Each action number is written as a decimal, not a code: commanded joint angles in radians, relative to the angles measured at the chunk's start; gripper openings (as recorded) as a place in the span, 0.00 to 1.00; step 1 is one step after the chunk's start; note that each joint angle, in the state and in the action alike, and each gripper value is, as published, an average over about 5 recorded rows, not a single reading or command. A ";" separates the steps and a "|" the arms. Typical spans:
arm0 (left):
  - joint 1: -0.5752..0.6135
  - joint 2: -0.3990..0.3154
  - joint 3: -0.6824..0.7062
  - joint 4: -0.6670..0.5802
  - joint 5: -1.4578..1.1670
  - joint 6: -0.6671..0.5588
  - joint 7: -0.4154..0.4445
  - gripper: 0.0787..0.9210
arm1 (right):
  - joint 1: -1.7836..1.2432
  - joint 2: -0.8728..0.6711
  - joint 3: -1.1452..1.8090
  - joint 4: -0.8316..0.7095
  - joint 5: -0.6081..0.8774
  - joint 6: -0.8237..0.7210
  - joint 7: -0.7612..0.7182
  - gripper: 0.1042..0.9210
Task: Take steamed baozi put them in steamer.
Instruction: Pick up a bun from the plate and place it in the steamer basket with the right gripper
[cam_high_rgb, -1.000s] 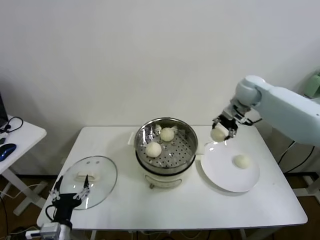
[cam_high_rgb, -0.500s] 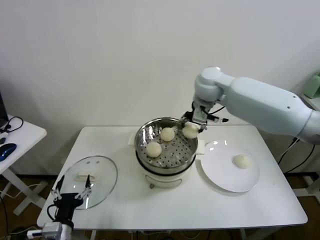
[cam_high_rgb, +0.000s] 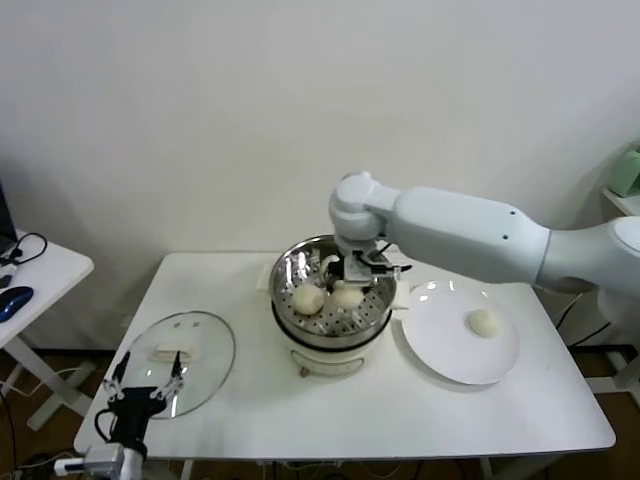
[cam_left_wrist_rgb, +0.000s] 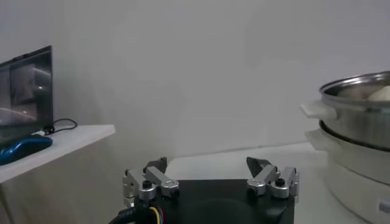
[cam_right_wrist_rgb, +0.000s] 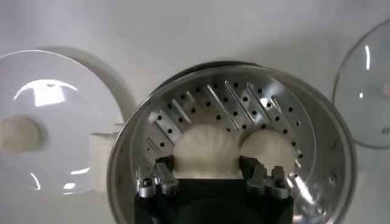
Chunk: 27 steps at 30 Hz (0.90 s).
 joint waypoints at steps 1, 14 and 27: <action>-0.003 0.008 0.002 -0.007 -0.022 0.013 0.000 0.88 | -0.022 0.048 -0.040 -0.025 -0.010 0.066 0.008 0.72; -0.005 0.014 0.000 0.011 -0.024 0.007 0.001 0.88 | -0.058 0.056 -0.028 -0.040 -0.055 0.103 0.028 0.73; -0.015 0.010 0.004 0.018 -0.019 0.010 0.001 0.88 | -0.068 0.053 -0.018 -0.040 -0.059 0.108 0.034 0.73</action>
